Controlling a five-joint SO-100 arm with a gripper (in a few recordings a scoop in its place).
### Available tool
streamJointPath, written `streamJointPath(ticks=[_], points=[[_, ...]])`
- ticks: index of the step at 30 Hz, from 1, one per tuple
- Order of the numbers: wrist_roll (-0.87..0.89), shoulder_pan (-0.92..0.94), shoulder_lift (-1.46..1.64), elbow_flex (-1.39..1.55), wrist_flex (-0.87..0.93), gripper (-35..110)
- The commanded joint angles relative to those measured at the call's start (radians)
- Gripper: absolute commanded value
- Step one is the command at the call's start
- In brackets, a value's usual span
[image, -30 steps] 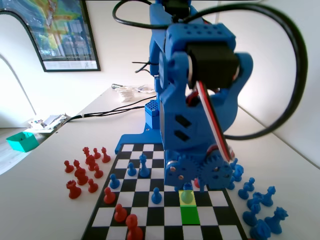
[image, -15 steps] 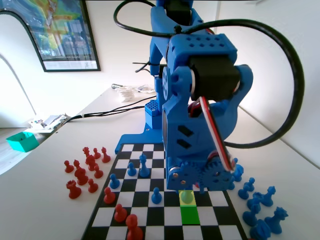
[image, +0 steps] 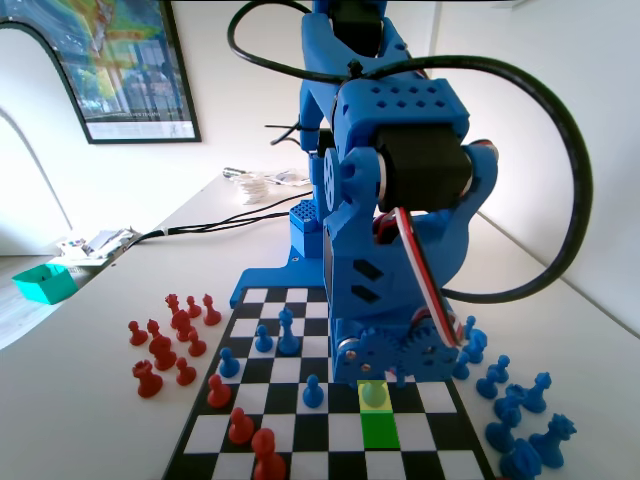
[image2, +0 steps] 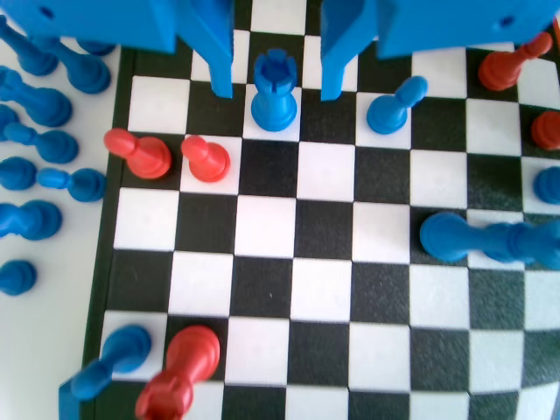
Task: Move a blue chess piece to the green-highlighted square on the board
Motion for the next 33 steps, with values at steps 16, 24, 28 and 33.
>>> streamJointPath(ticks=[16,24,28,33], points=[[-0.037,-0.009,0.014,0.003,0.0,9],[-0.046,-0.008,0.008,-0.006,0.0,1],[-0.049,-0.008,0.008,-0.012,0.003,1],[-0.044,-0.005,0.011,-0.061,0.048,1]])
